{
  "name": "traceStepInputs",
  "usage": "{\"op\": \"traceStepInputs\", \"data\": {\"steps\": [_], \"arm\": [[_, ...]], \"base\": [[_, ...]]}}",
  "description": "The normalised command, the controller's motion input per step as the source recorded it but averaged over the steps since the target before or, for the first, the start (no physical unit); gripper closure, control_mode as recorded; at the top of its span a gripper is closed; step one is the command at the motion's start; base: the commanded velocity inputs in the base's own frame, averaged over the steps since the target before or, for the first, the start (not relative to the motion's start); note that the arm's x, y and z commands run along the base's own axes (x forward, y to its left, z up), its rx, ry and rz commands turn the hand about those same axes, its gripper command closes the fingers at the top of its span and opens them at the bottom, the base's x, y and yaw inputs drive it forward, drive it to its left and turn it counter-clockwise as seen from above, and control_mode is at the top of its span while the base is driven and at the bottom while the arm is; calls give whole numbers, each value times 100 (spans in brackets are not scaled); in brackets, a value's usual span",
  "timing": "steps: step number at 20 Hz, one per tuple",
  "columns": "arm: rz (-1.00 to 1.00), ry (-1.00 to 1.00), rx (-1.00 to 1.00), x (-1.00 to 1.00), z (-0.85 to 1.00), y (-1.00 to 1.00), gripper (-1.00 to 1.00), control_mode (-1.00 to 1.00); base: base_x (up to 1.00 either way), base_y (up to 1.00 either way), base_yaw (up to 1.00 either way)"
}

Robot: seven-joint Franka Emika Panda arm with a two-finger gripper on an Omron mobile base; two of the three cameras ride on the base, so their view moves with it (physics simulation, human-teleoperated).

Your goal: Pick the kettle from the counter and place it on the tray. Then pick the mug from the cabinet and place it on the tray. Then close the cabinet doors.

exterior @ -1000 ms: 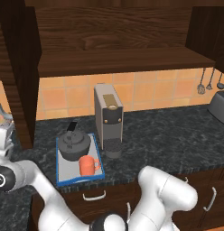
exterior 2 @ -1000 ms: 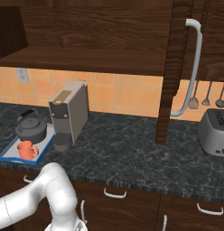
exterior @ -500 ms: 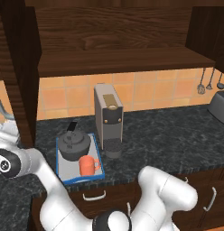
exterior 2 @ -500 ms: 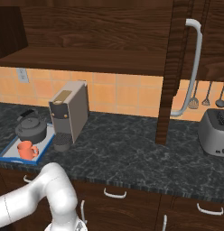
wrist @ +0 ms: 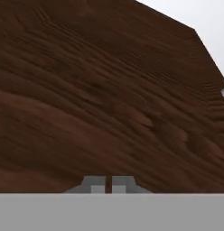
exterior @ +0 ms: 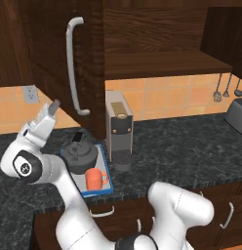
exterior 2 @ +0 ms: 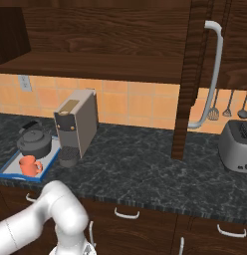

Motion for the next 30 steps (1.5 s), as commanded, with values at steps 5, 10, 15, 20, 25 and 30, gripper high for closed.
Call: {"op": "traceStepInputs", "data": {"steps": [5,10,15,20,25,30], "arm": [[6,5,4,-6,60,-100,100,-100],[6,37,5,0,38,-100,100,-100],[8,68,14,6,21,-100,100,-100],[12,57,11,36,9,-100,100,-100],[26,16,3,81,0,-100,100,-100],[32,19,1,100,-3,-86,100,-100]], "base": [[0,0,0],[0,0,0],[0,0,0],[0,0,0],[0,0,0],[0,0,0]]}}
